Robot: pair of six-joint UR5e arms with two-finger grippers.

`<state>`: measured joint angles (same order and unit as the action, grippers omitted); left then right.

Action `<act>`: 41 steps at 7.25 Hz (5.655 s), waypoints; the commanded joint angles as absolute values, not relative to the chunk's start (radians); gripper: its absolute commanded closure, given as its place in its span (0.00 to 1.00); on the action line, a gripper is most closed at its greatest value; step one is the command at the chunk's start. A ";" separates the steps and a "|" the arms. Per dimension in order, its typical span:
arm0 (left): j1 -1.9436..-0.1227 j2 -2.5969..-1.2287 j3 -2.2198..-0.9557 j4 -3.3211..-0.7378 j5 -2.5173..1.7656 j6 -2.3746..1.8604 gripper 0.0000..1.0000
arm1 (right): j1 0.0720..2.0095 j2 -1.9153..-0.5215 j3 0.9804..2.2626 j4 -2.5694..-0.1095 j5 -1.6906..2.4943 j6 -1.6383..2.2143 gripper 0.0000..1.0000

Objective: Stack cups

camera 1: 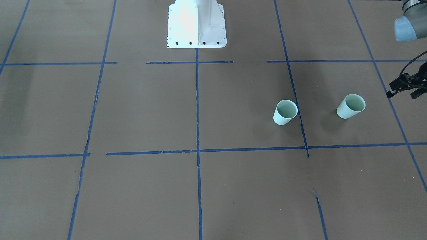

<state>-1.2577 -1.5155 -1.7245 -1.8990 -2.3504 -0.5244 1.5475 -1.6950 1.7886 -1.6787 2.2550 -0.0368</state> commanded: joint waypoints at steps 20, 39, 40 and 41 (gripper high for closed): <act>-1.069 -1.622 -1.819 -2.051 -2.356 -1.188 1.00 | 1.548 -1.695 1.789 -1.680 2.256 -0.037 0.00; -0.867 -1.801 -1.904 -1.770 -2.178 -1.433 1.00 | 1.548 -1.695 1.789 -1.680 2.255 -0.037 0.00; -0.865 -1.801 -1.899 -1.770 -2.178 -1.433 1.00 | 1.548 -1.695 1.789 -1.680 2.255 -0.037 0.00; -0.864 -1.802 -1.896 -1.772 -2.178 -1.431 0.65 | 1.548 -1.695 1.789 -1.680 2.255 -0.037 0.00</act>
